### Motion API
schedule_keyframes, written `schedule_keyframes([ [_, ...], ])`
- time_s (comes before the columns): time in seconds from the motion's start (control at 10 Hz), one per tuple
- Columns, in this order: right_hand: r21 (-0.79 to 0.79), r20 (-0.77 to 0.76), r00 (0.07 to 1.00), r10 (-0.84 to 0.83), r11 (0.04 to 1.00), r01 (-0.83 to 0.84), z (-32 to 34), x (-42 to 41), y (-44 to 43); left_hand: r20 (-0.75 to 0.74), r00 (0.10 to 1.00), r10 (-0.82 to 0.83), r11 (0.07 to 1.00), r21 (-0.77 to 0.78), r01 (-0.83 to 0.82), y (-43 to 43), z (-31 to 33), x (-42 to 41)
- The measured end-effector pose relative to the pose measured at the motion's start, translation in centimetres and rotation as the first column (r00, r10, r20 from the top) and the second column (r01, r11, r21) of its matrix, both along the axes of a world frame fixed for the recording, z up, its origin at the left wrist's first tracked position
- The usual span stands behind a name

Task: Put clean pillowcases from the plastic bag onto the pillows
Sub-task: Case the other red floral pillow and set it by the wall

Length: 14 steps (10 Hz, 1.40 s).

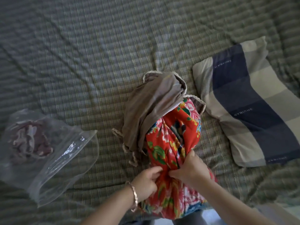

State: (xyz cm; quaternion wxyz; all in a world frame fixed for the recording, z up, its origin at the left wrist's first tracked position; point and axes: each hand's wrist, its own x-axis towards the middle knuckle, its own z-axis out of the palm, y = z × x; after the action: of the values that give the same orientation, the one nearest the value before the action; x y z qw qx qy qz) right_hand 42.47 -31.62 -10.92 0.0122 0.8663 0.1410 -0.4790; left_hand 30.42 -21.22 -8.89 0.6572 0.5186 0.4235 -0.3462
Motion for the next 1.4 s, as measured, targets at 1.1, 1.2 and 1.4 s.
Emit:
schedule_keyframes([
  [1.1, 0.915, 0.391, 0.888, 0.242, -0.207, -0.347, 15.5, -10.5, -5.9, -0.004, 0.451, -0.893, 0.387, 0.506, 0.771, 2.6, 9.1, 6.1],
  [1.2, 0.665, 0.347, 0.791, 0.504, 0.463, -0.587, 18.9, -7.0, -3.7, 0.227, 0.577, -0.785, 0.607, 0.468, 0.642, 2.1, 10.0, 4.1],
  [1.4, 0.646, 0.200, 0.953, 0.229, 0.701, -0.304, 18.7, -3.7, -4.3, 0.416, 0.771, -0.483, 0.739, 0.666, 0.103, 4.7, 12.0, 0.1],
])
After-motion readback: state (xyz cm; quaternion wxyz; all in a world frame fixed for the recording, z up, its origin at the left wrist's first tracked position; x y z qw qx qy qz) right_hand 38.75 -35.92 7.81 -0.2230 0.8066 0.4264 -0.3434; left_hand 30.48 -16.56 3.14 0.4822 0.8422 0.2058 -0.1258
